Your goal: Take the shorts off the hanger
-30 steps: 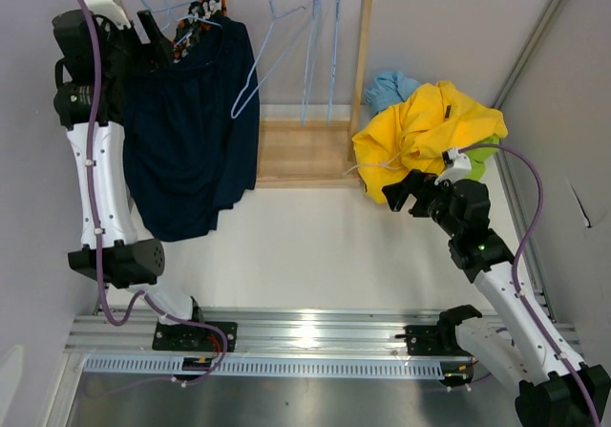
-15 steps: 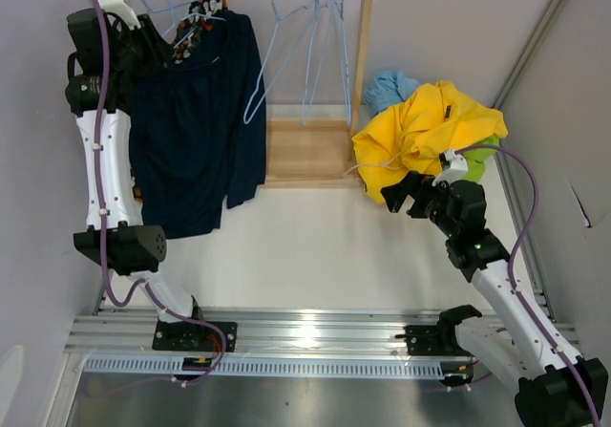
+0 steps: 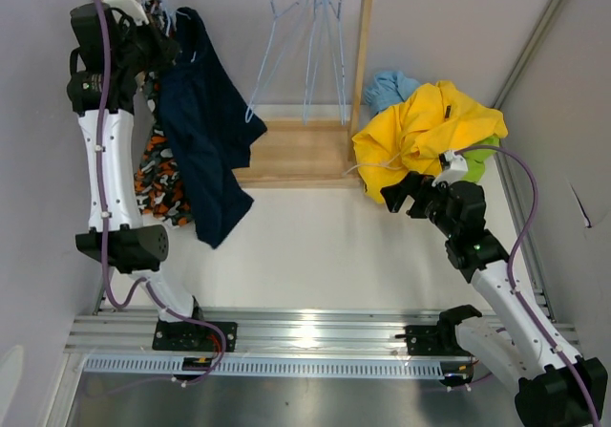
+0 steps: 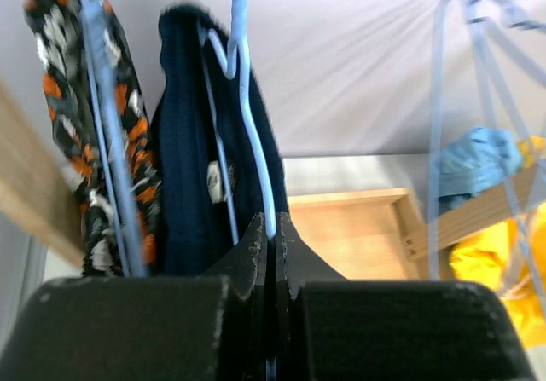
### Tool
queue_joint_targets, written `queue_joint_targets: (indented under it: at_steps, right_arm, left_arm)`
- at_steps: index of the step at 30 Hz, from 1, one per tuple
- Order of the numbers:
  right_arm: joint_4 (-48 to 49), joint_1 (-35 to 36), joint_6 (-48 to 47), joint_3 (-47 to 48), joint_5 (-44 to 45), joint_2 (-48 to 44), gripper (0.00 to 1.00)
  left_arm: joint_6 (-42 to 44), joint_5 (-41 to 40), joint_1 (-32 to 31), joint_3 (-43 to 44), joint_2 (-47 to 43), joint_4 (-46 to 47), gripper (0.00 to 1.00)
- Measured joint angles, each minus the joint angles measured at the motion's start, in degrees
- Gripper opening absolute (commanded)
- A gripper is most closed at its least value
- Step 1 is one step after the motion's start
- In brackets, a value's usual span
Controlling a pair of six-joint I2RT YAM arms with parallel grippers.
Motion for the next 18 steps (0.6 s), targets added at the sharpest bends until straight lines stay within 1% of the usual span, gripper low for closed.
queue_joint_targets:
  at_steps: [4,8,13,18]
  right_arm:
    - [0.0,0.0,0.1,0.0,0.0,-0.4,0.99]
    - [-0.1,0.0,0.2,0.0,0.0,-1.7,0.99]
    - [-0.3,0.2,0.2,0.0,0.0,-3.6,0.99]
    - [-0.6,0.7,0.7,0.0,0.0,-4.6,1.00]
  left_arm:
    - [0.0,-0.2,-3.1,4.7,0.3,-0.3,0.00]
    - [-0.2,0.0,-4.4,6.1,-0.9,1.4,0.00]
    - [-1.6,1.7,-4.2,5.8,-2.4,1.9,0.00]
    - [-4.5,7.5,-4.4,1.7,-7.1,3.4,0.00]
